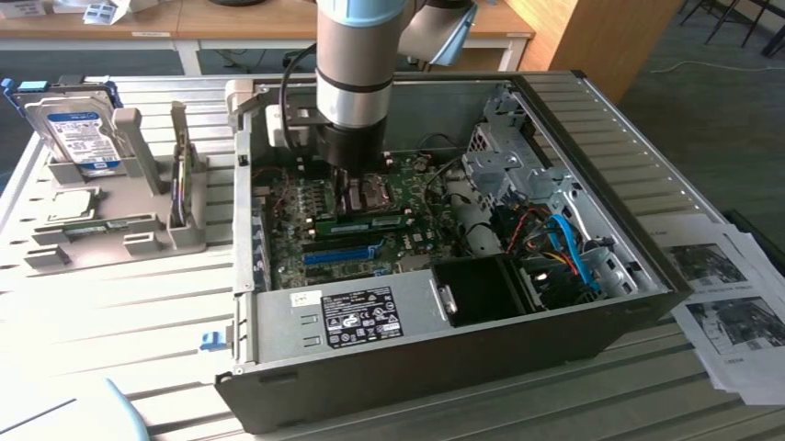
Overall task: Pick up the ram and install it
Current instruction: 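Press down the ram until it locks into place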
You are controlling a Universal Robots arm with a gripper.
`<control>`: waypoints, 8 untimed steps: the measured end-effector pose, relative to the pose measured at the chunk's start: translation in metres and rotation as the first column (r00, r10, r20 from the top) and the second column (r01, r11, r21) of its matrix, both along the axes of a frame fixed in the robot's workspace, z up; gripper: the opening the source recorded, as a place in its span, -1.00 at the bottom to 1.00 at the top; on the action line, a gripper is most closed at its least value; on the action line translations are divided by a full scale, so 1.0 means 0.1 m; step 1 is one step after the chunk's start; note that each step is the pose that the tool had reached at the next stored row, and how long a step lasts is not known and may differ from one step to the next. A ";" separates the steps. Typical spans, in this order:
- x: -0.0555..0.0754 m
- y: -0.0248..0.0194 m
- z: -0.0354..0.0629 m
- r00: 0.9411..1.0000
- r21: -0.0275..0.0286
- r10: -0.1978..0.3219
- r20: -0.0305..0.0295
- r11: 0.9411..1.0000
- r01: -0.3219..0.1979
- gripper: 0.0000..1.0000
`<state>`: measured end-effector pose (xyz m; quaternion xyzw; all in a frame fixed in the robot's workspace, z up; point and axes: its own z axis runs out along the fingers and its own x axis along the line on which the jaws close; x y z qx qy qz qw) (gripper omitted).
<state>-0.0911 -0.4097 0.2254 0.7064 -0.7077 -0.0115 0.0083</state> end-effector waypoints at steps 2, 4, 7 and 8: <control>0.00 0.000 -0.002 1.000 0.000 0.000 0.000 1.000 0.000 -0.81; 0.00 0.000 -0.003 1.000 0.000 0.000 0.000 1.000 0.000 -0.81; 0.00 0.000 -0.006 1.000 0.000 0.000 0.000 1.000 0.000 -0.81; 0.00 0.000 -0.009 1.000 0.000 0.000 0.000 1.000 0.000 -0.81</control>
